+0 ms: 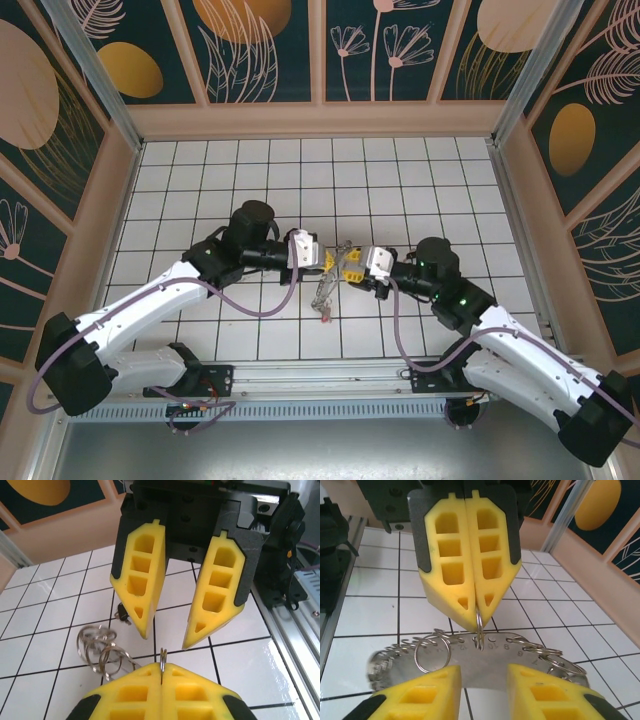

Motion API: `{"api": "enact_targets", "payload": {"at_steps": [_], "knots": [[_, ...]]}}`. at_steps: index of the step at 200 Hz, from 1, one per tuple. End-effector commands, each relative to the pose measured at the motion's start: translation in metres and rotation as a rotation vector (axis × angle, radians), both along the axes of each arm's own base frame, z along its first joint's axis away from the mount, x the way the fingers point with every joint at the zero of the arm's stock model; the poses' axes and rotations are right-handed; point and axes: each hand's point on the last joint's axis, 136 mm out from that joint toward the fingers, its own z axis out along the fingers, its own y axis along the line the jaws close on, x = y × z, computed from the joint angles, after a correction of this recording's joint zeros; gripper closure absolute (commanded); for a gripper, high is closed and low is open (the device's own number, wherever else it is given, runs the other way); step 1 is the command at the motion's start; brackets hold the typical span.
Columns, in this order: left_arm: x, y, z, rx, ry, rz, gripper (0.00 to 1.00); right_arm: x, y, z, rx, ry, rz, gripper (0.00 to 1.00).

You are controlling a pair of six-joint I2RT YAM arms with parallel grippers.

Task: Put the keys on the keyring

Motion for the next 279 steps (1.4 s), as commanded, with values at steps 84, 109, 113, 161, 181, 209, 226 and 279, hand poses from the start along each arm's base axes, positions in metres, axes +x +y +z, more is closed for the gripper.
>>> {"api": "enact_targets", "payload": {"at_steps": [84,109,113,161,181,209,226,279], "knots": [[-0.003,-0.005,0.004,0.032,-0.028,-0.040,1.00,-0.005,0.019,-0.002,-0.057,0.032,0.081,0.75],[-0.003,-0.005,0.002,0.040,-0.017,-0.040,1.00,-0.004,0.021,0.000,-0.054,0.022,0.081,0.75],[-0.002,-0.005,0.001,0.041,-0.015,-0.040,1.00,-0.004,0.021,0.000,-0.055,0.020,0.082,0.75],[-0.004,-0.007,-0.001,0.052,-0.003,-0.057,1.00,-0.003,0.023,0.003,-0.054,0.006,0.083,0.76],[-0.005,-0.008,0.000,0.049,-0.001,-0.061,1.00,-0.003,0.024,0.002,-0.058,0.009,0.086,0.81],[-0.007,-0.009,0.008,0.016,-0.005,-0.073,1.00,-0.002,0.024,-0.004,-0.073,0.024,0.082,0.88],[-0.008,-0.009,0.010,0.009,-0.007,-0.076,1.00,-0.001,0.023,-0.006,-0.075,0.027,0.072,0.90],[-0.018,-0.001,0.024,-0.058,-0.035,-0.080,0.76,0.001,0.020,0.012,0.018,0.012,0.040,1.00]]}}
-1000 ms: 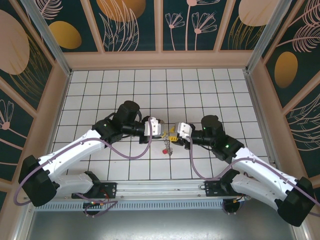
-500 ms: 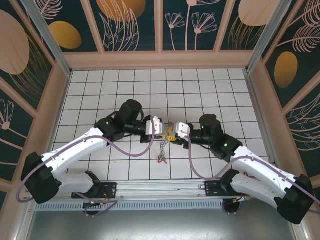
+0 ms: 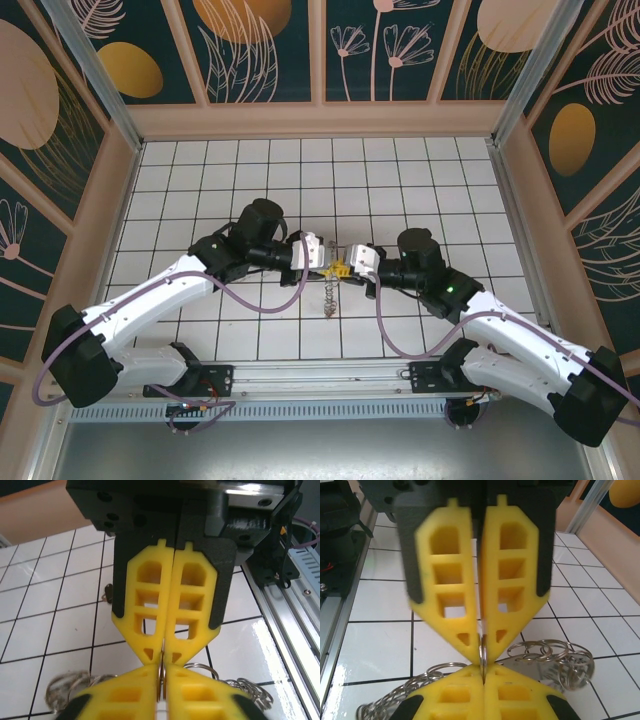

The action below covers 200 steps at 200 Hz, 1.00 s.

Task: Put the keys on the keyring

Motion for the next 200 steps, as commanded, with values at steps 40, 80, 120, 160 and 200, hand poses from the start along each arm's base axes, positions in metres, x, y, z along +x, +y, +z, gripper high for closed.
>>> {"api": "enact_targets", "payload": {"at_steps": [40,80,120,160,200], "knots": [[-0.024,0.014,0.036,-0.181,-0.050,0.003,0.65,-0.012,-0.006,0.049,0.253,-0.054,0.020,1.00],[-0.015,0.008,0.057,-0.269,0.024,0.071,0.66,-0.028,-0.008,0.063,0.355,-0.077,0.087,1.00],[-0.021,0.001,0.061,-0.260,0.046,-0.005,0.72,-0.035,-0.011,0.075,0.437,-0.105,0.112,1.00],[-0.035,0.003,0.055,-0.257,0.042,-0.085,0.74,-0.035,-0.012,0.083,0.490,-0.114,0.113,1.00],[-0.038,0.005,0.046,-0.239,0.046,-0.095,0.68,-0.036,-0.011,0.084,0.498,-0.116,0.125,1.00]]}}
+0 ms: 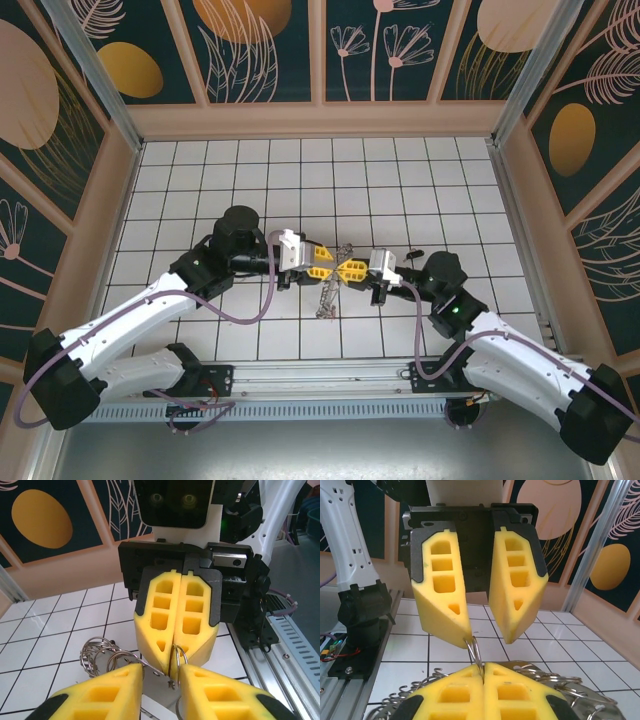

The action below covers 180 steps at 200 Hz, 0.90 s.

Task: Put the keys on the keyring

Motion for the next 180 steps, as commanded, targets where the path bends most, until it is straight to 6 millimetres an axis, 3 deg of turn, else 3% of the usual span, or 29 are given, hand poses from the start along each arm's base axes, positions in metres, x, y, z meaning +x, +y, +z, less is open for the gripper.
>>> {"api": "enact_targets", "payload": {"at_steps": [1,82,108,134,180], "knots": [[-0.013,0.001,-0.006,0.008,0.005,-0.062,0.68,-0.007,-0.004,0.035,0.114,-0.096,0.020,1.00],[-0.025,0.016,-0.016,0.001,-0.046,-0.056,0.55,-0.006,-0.004,0.022,0.081,-0.080,0.009,1.00],[-0.018,0.015,-0.021,0.005,-0.033,-0.018,0.55,-0.008,-0.003,0.022,0.073,-0.084,0.025,1.00],[-0.009,0.008,-0.013,-0.029,-0.005,0.007,0.56,-0.010,0.001,0.022,0.059,-0.090,0.040,1.00],[-0.018,0.002,-0.003,-0.067,0.009,-0.075,0.65,-0.010,0.005,0.022,0.046,-0.099,0.040,1.00]]}}
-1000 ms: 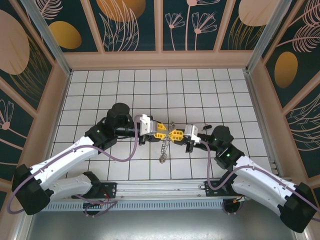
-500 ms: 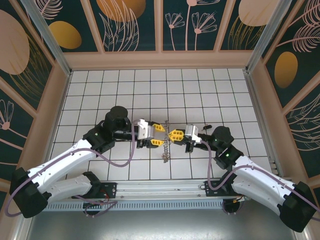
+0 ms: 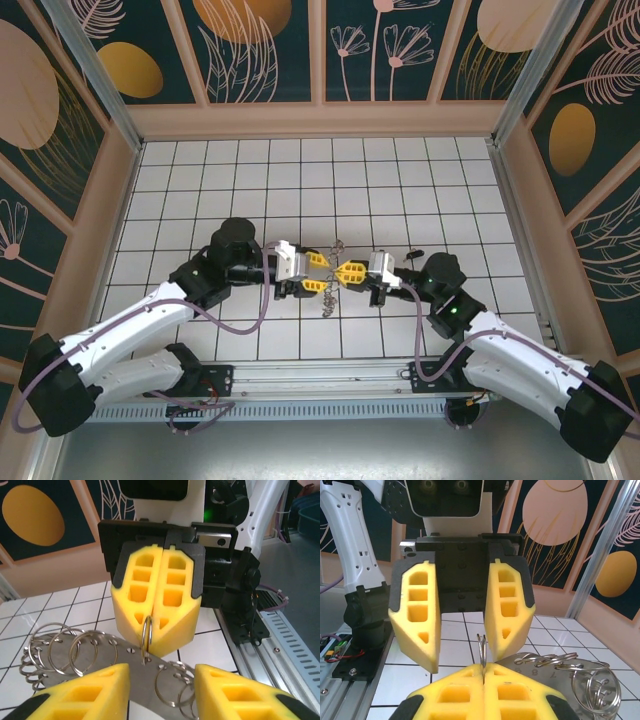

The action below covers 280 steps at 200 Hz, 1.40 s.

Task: Put the keys on the keyring

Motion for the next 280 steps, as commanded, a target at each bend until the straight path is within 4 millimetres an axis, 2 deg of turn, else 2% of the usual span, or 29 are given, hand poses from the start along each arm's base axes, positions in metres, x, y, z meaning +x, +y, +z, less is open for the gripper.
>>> {"api": "enact_targets", "payload": {"at_steps": [1,40,71,80,85,106,116,130,167,186,202,204,208,240,280], "knots": [[-0.008,-0.005,0.016,-0.052,-0.008,-0.063,0.66,-0.004,0.002,0.023,0.041,-0.078,0.013,1.00],[-0.008,-0.008,0.009,-0.027,0.020,-0.079,0.80,-0.006,0.005,0.023,0.040,-0.084,0.017,1.00],[-0.006,-0.010,0.012,-0.035,0.018,-0.075,0.84,-0.006,0.008,0.022,0.034,-0.084,0.030,1.00],[-0.005,-0.010,0.012,-0.038,0.019,-0.075,0.92,-0.006,0.010,0.020,0.027,-0.082,0.031,1.00],[-0.005,-0.011,0.013,-0.038,0.018,-0.073,1.00,-0.006,0.010,0.019,0.024,-0.080,0.030,1.00],[0.005,-0.010,0.013,-0.011,0.006,-0.012,1.00,-0.004,0.011,0.013,-0.010,-0.077,0.016,1.00],[0.011,-0.007,0.012,0.018,0.000,0.028,1.00,0.000,0.010,0.004,-0.066,-0.071,-0.004,1.00],[0.016,-0.003,0.009,0.069,-0.021,0.067,1.00,0.006,0.006,-0.009,-0.159,-0.080,-0.046,0.86],[0.025,0.012,-0.012,0.231,-0.059,0.132,1.00,0.012,-0.006,-0.031,-0.346,-0.074,-0.104,0.73],[0.028,0.015,-0.017,0.284,-0.083,0.134,1.00,0.012,-0.006,-0.032,-0.371,-0.058,-0.095,0.71],[0.029,0.017,-0.029,0.335,-0.082,0.129,1.00,0.015,-0.004,-0.029,-0.371,-0.051,-0.103,0.70],[0.030,0.016,-0.022,0.325,-0.095,0.131,1.00,0.015,-0.004,-0.029,-0.372,-0.051,-0.103,0.70],[0.031,0.015,-0.019,0.326,-0.102,0.130,1.00,0.016,-0.003,-0.028,-0.372,-0.052,-0.104,0.69],[0.033,0.013,-0.026,0.367,-0.101,0.117,1.00,0.019,0.004,-0.022,-0.387,-0.061,-0.080,0.68],[0.030,0.010,-0.031,0.363,-0.086,0.091,1.00,0.019,0.011,-0.029,-0.391,-0.051,-0.043,0.68]]}}
